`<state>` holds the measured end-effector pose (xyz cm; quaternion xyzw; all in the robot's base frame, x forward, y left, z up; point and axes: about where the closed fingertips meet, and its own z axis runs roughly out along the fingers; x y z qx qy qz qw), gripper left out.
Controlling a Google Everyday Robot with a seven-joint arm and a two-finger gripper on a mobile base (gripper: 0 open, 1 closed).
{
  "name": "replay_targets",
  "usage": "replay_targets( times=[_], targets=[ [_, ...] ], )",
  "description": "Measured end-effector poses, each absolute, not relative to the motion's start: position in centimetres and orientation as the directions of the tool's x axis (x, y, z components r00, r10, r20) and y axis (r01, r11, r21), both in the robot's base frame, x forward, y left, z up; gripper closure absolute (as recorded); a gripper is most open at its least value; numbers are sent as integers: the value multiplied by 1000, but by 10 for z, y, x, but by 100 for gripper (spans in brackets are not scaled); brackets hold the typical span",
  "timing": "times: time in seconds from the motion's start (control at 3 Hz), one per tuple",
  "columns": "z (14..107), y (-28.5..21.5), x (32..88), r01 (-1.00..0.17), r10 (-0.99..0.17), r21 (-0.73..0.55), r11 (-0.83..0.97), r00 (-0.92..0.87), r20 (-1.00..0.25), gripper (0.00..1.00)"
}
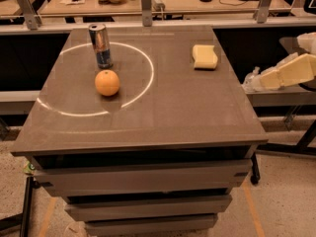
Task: Move sponge near orange
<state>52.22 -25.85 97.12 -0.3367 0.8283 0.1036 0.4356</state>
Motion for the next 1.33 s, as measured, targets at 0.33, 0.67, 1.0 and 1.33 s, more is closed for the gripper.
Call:
replay_targets(
  times=[0.33,0.67,1.0,1.33],
  targets=[
    [968,-252,528,-656,-457,-118,746,-375,-806,0],
    [951,-240,550,-654,-444,-130,745,-342,-828,0],
    [936,-234,576,-612,-438,-169,772,-321,-839,0],
    [927,-223,607,-584,-414,-179,792,-297,-861,0]
  ],
)
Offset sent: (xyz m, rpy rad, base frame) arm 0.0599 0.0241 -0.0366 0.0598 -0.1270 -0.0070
